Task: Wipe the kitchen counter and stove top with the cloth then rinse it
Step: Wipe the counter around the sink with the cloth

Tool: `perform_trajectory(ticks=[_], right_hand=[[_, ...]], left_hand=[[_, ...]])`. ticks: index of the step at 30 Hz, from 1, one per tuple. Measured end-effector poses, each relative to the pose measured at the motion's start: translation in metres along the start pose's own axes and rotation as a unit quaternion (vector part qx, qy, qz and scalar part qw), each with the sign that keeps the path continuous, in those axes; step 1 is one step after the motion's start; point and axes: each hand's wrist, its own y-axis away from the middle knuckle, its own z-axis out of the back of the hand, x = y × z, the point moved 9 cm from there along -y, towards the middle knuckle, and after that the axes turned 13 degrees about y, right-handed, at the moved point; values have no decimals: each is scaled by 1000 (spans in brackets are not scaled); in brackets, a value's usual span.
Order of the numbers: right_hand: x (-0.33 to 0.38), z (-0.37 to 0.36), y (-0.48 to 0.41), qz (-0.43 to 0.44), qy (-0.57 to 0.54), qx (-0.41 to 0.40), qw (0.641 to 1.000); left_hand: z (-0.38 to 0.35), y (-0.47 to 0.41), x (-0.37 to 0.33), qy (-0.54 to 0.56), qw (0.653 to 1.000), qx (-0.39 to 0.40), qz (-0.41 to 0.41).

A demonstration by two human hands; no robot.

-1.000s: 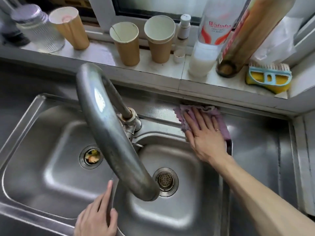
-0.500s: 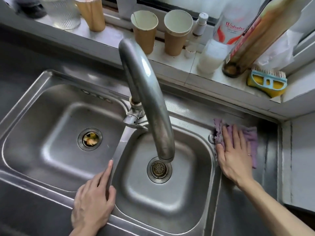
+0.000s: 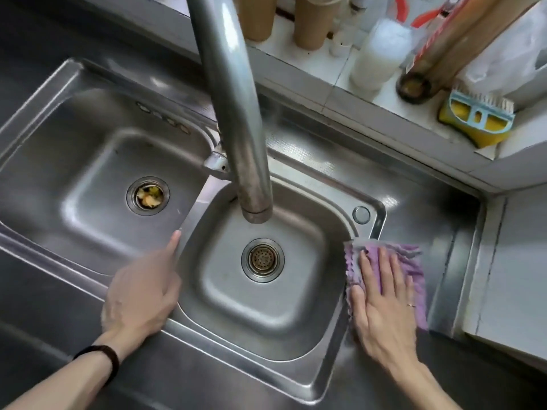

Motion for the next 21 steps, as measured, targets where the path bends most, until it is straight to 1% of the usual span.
perform_trajectory(ticks=[4,6,8,10,12,16,18,19,21], right_hand=[[-39,20,-69,-23,-32,-25,999],[-45,23,-82,-27,-43,-43,998],[-43,20,-74,-18,-43,-56,997],[-32,15,-53,23,-34,-67,997],[-15,8,-19,87,-13,-76,993],[21,-19,81,183,3,-96,978],[45,-33,137,224,5,-120,967],[57,-37,159,228,6,-139,964],[71,-37,178,193,-1,-168,967]], left_hand=[[-3,2,-1,-1,1000,-10,2],[-2,0,-1,-5,1000,-19,-1],[-3,1,0,-12,1000,-27,-3],[-3,3,3,-16,999,-40,-2],[-2,5,6,-15,998,-57,-3],[2,7,10,3,995,-97,-6],[5,8,9,15,993,-114,-9],[6,9,9,18,992,-121,-9],[6,11,10,19,991,-130,-7]])
